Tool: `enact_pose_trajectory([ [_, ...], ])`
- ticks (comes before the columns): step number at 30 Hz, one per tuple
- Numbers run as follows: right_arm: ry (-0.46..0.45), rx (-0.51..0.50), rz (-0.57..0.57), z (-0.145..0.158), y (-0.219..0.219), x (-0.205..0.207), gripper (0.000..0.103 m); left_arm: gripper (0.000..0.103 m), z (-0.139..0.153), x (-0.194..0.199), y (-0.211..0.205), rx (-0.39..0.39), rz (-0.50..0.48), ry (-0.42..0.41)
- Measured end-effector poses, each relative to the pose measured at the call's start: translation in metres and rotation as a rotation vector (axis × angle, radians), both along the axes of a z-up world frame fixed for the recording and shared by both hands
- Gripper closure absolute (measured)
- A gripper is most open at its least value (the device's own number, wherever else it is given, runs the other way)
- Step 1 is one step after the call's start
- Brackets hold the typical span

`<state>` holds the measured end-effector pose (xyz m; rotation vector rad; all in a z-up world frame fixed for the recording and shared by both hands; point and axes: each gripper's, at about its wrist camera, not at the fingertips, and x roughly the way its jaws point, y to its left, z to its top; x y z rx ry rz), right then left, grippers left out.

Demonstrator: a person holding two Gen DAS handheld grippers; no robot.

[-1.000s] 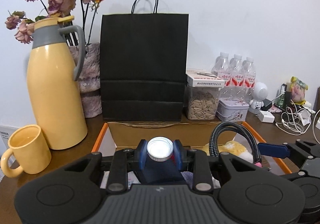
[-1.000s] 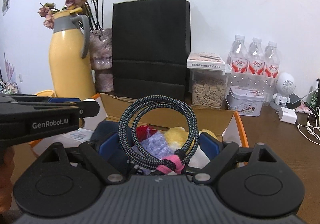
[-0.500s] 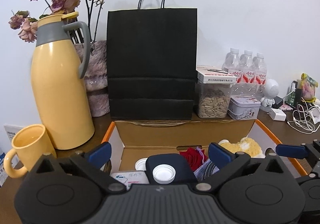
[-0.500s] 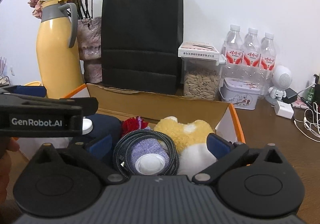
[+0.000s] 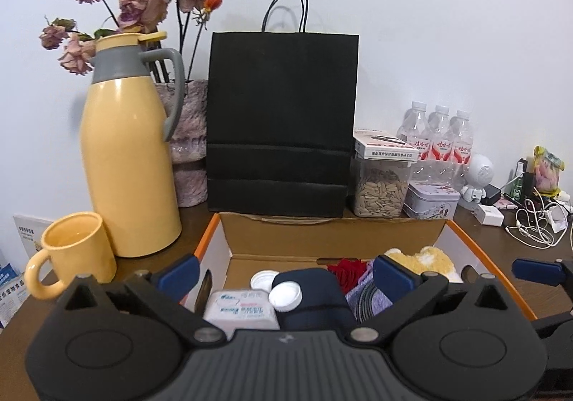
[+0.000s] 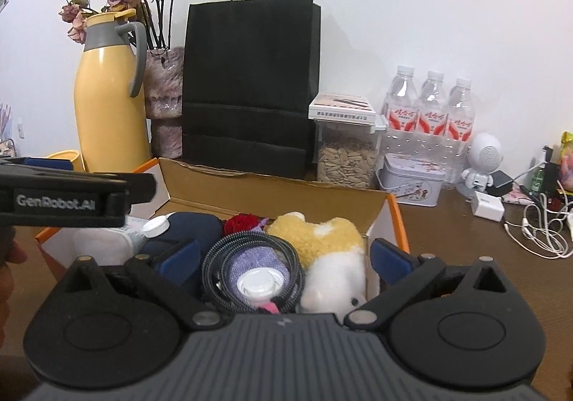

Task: Organize objects
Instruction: 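Carry the braided cable and white cap into the box and open both tools, then grasp a white cap with the right tool while the left tool grasps the small orange item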

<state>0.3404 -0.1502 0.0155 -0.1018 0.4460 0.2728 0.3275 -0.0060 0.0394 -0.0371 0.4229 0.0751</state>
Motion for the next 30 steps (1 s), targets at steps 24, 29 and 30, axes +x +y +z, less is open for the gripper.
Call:
enact_pose_trajectory([
  [24,0.076,-0.061,-0.049,-0.044,-0.069,-0.088,0.000,0.000,-0.053,-0.097,0.008,0.058,0.060,0.166],
  [29,0.131,-0.051,-0.046,-0.057,-0.078,-0.083,0.000,0.000,-0.070,-0.105,0.008,0.062,0.030,0.236],
  [30,0.145,-0.043,-0.047,-0.059,-0.079,-0.080,0.000,0.000,-0.072,-0.105,0.007,0.067,0.027,0.242],
])
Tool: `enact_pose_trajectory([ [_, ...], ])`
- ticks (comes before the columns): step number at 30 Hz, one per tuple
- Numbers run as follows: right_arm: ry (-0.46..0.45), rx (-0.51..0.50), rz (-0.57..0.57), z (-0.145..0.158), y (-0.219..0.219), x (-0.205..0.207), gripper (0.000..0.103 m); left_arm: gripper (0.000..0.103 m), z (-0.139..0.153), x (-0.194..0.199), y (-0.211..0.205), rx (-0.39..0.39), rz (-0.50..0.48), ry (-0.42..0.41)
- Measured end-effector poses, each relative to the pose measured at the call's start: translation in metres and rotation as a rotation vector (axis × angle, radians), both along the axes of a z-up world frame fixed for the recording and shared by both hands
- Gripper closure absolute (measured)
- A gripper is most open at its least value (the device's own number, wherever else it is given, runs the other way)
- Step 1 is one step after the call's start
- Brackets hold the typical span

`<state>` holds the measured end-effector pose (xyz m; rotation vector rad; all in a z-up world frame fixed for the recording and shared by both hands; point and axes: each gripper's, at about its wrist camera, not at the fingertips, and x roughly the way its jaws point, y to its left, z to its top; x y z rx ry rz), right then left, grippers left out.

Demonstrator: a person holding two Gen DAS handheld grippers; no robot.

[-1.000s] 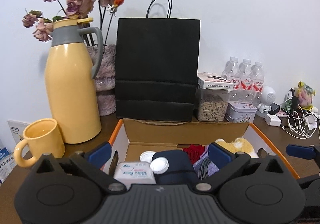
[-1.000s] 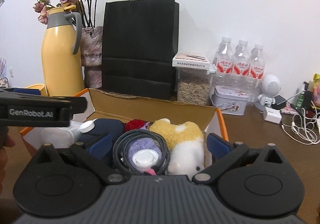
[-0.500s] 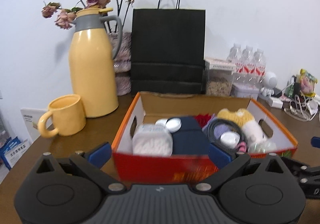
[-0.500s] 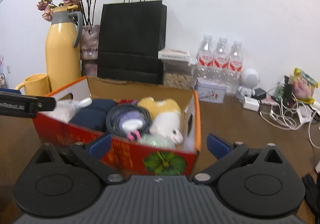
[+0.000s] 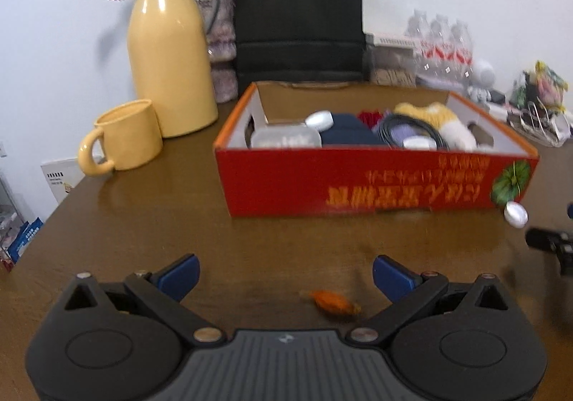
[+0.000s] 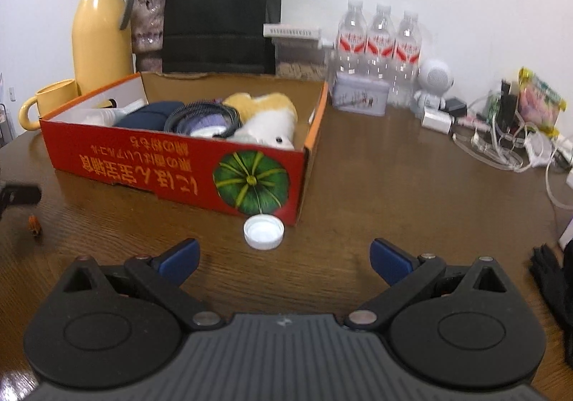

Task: Organize objects
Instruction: 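Grasp a white cap with the right tool while the left tool grasps the small orange item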

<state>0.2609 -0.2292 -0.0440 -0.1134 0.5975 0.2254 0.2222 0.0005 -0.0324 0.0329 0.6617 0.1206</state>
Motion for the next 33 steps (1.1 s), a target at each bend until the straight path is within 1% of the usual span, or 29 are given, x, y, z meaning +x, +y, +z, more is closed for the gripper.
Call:
enact_pose_trajectory([
  [3,0.020,0.000,0.000,-0.005,0.002,0.007,0.001,0.000,-0.005,-0.001,-0.002,0.001,-0.007,0.010],
  [5,0.012,-0.009,0.000,-0.005,0.005,0.010,0.009,0.000,-0.008,0.000,-0.003,0.001,-0.004,0.018],
  [6,0.010,-0.008,-0.002,-0.005,0.007,0.013,0.012,0.000,-0.009,0.000,-0.003,0.003,-0.001,0.020],
  [7,0.012,-0.003,-0.009,-0.005,0.007,0.017,0.018,0.000,-0.009,0.000,-0.003,0.002,0.000,0.021],
  [8,0.022,0.004,-0.018,-0.006,0.007,0.021,0.027,0.000,-0.010,0.000,-0.003,0.000,0.001,0.020],
  [9,0.037,0.015,-0.026,-0.007,0.007,0.026,0.033,0.000,-0.009,0.000,-0.003,-0.002,0.002,0.018],
  [11,0.064,0.048,-0.024,-0.009,0.004,0.033,0.050,0.000,-0.009,-0.001,-0.003,-0.005,0.007,0.015],
  [13,0.055,0.061,-0.015,-0.008,0.003,0.032,0.073,0.000,-0.009,-0.001,-0.003,-0.011,0.010,0.015],
  [16,0.043,0.091,0.002,-0.007,0.001,0.024,0.074,0.000,-0.009,-0.003,-0.003,-0.016,0.012,0.018],
  [21,-0.021,0.091,0.023,0.000,0.005,0.005,0.074,0.000,-0.013,-0.009,-0.007,-0.026,0.011,0.030],
  [23,-0.033,0.084,0.034,0.001,0.009,0.000,0.074,0.005,-0.015,-0.009,-0.008,-0.025,0.012,0.037],
  [25,-0.039,0.076,0.047,0.002,0.012,-0.004,0.074,0.017,-0.016,-0.009,-0.009,-0.026,0.007,0.037],
  [26,-0.041,0.075,0.052,0.003,0.013,-0.005,0.074,0.021,-0.016,-0.010,-0.008,-0.039,-0.002,0.030],
  [27,-0.042,0.075,0.055,0.003,0.013,-0.006,0.074,0.030,-0.016,-0.010,-0.008,-0.051,-0.009,0.024],
  [28,-0.043,0.074,0.055,0.003,0.013,-0.007,0.074,0.047,-0.016,-0.012,-0.007,-0.056,-0.013,0.013],
  [29,-0.044,0.075,0.053,0.004,0.013,-0.007,0.074,0.057,-0.015,-0.013,-0.008,-0.053,-0.016,0.003],
  [30,-0.044,0.076,0.051,0.004,0.013,-0.007,0.074,0.081,-0.014,-0.014,-0.008,-0.056,-0.022,-0.003],
  [31,-0.044,0.076,0.049,0.003,0.013,-0.008,0.074,0.083,-0.013,-0.015,-0.007,-0.065,-0.029,-0.008],
  [32,-0.045,0.076,0.047,0.003,0.013,-0.008,0.074,0.094,-0.013,-0.016,-0.007,-0.075,-0.037,-0.008],
  [33,-0.045,0.076,0.046,0.003,0.013,-0.009,0.074,0.094,-0.013,-0.017,-0.007,-0.080,-0.041,-0.010],
])
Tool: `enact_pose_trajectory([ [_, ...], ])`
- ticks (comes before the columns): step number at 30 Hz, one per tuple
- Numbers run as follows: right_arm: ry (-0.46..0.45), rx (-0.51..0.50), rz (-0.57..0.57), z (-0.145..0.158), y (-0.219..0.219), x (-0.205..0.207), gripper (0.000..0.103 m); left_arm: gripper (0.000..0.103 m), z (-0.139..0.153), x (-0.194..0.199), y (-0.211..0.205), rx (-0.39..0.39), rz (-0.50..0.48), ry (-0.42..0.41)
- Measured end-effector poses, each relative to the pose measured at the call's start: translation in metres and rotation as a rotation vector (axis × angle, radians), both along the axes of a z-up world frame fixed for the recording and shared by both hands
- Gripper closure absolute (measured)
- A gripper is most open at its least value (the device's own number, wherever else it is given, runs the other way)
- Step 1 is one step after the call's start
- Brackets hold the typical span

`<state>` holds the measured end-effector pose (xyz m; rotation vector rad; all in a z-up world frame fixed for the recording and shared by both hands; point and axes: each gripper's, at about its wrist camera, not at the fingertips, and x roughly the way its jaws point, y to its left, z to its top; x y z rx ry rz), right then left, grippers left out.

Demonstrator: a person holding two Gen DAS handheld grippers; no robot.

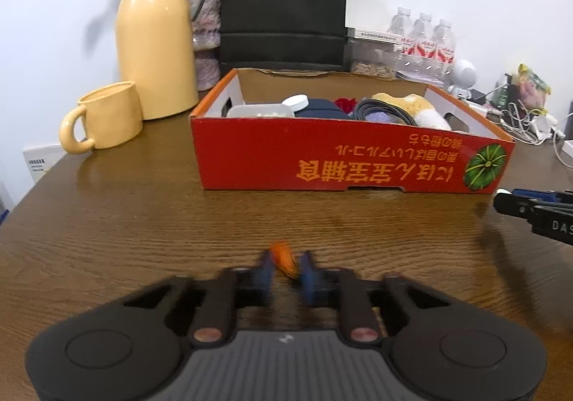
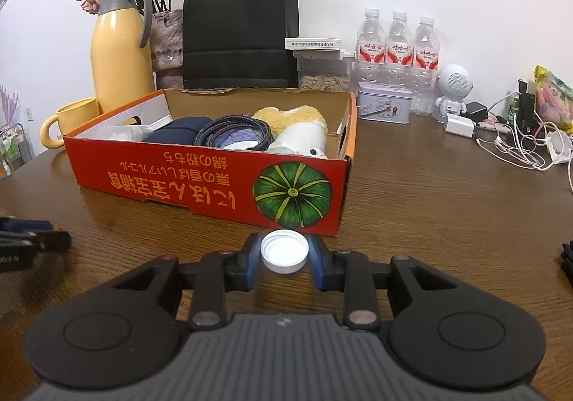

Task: Organize objects
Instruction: 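Grasp a white cap with the right tool while the left tool grasps the small orange item, then carry the white cap and orange item into the box and open both tools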

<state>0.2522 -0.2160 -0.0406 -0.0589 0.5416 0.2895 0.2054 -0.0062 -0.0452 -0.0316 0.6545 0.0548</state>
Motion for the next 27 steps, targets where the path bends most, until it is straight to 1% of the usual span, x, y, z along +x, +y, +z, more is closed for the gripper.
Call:
enact_pose_trajectory([
  [8,-0.009,-0.002,-0.003,0.000,0.000,-0.004,0.074,0.094,0.000,-0.003,0.000,0.000,0.005,-0.011],
  [13,-0.024,0.004,-0.001,0.001,0.002,-0.010,0.074,0.094,0.007,-0.010,-0.003,0.006,0.000,-0.048],
  [18,-0.052,0.004,0.016,0.005,0.010,-0.023,0.074,0.094,0.024,-0.014,-0.008,0.001,-0.025,-0.098],
  [22,-0.081,0.017,0.036,0.015,0.021,-0.027,0.074,0.094,0.042,-0.008,-0.014,0.004,-0.042,-0.139],
  [27,-0.115,0.023,0.062,0.030,0.036,-0.023,0.074,0.094,0.062,0.005,-0.020,0.001,-0.063,-0.179],
])
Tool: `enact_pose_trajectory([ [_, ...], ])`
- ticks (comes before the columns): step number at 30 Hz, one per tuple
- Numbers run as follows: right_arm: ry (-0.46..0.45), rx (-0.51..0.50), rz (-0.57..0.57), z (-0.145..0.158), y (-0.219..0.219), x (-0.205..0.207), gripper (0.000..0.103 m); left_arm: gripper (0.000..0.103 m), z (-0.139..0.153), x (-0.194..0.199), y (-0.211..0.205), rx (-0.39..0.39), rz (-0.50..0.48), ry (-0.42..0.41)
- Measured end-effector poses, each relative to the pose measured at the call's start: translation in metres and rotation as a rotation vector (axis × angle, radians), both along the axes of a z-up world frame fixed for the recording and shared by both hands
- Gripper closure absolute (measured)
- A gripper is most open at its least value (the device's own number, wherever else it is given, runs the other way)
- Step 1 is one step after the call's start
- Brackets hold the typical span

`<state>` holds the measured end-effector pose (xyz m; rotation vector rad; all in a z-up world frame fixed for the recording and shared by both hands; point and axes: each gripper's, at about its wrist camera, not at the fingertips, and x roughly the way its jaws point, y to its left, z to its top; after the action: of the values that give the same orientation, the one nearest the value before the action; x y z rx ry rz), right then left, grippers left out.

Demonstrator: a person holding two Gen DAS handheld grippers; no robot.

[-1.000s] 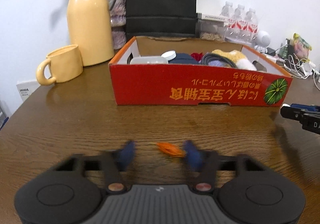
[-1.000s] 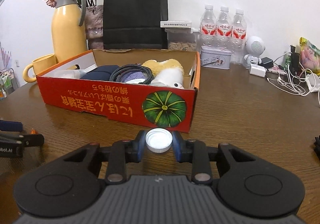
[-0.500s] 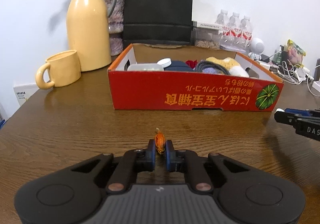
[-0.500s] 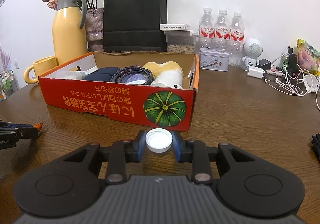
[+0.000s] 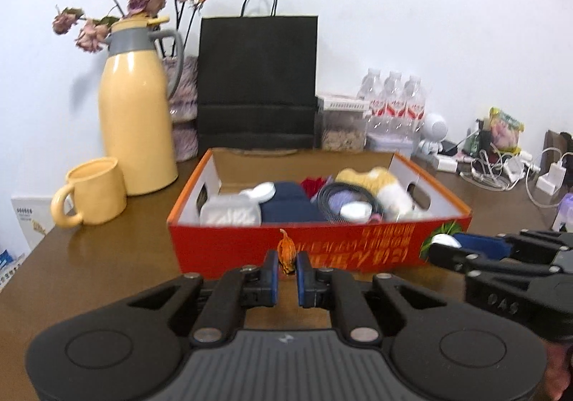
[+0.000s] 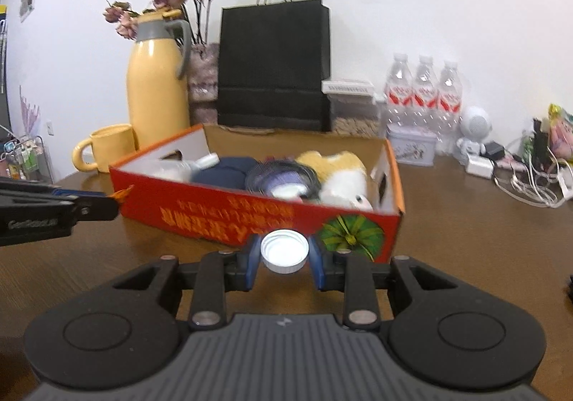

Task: Organize objects
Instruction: 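Carry the white cap and orange item into the box and open both tools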

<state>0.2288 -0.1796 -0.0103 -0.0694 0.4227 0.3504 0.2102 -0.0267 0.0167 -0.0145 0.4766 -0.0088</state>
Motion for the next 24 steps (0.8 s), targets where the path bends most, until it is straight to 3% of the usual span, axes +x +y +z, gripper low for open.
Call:
enact_pose_trajectory([
  [12,-0.050,0.013,0.006,0.029,0.022,0.039,0.074,0.094,0.025,0.055,0.001,-0.005,-0.004,-0.061],
  [24,-0.049,0.014,0.000,0.031,0.040,0.102,0.074,0.094,0.026,0.121,0.013,-0.031,0.017,-0.074],
])
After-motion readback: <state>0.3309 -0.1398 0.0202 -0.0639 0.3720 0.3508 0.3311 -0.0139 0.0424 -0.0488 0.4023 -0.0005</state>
